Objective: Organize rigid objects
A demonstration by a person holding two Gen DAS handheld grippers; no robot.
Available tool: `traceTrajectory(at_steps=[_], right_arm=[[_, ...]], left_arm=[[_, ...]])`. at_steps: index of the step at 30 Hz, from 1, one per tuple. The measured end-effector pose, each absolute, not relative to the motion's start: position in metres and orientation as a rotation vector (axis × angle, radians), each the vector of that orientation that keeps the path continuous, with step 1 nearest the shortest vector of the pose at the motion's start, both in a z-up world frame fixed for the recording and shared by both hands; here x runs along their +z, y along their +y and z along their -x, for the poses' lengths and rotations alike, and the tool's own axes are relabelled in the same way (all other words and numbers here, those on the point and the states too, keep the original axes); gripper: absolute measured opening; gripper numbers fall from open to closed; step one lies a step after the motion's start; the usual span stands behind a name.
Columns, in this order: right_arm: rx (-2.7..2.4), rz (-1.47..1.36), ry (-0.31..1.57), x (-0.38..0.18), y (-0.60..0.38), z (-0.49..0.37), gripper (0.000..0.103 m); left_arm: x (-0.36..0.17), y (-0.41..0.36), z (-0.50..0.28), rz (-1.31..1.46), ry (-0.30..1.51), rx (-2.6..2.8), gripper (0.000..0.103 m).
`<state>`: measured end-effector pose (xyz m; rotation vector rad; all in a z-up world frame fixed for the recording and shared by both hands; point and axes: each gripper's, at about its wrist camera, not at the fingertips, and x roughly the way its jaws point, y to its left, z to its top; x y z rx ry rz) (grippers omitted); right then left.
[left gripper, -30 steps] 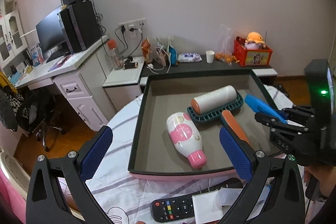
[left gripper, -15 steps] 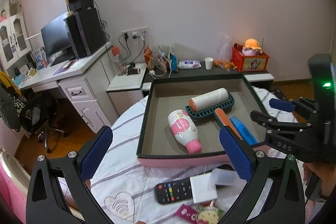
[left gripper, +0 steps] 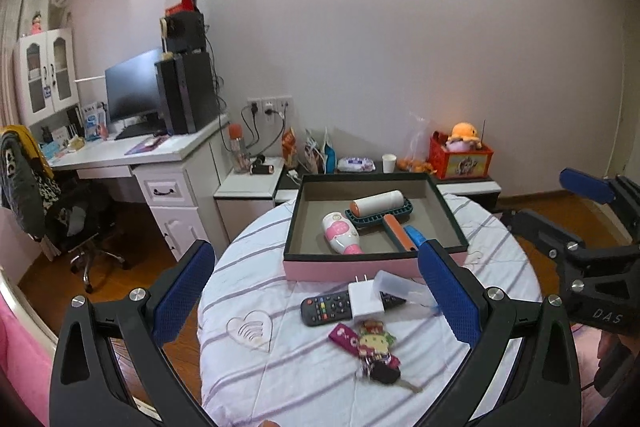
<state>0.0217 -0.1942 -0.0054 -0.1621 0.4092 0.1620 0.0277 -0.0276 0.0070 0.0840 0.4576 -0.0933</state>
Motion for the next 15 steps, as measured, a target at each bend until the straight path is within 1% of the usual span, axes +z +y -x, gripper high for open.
traceTrajectory(at_steps=[5,6,8,15], right_arm=[[0.140,0.146,0.349,0.007,-0.193,0.016,0.089],[0.135,0.142,0.340,0.009,-0.193,0.024,0.091],[0.119,0.139,0.313,0.013,-0.192,0.037,0.103],[0.102,0.128,0.288,0.016,-0.193,0.066,0.103]], left_arm=[[0.018,-0.023,0.004,-0.093,0.422,-0.084,0.103],[0.021,-0.022,0.010,-0.093,0.411,-0.083,0.103],[0.025,-0.021,0.022,-0.092,0.393,-0.089,0.103],[0.028,-0.022,0.049,-0.098,0.379,-0.102,0.103]])
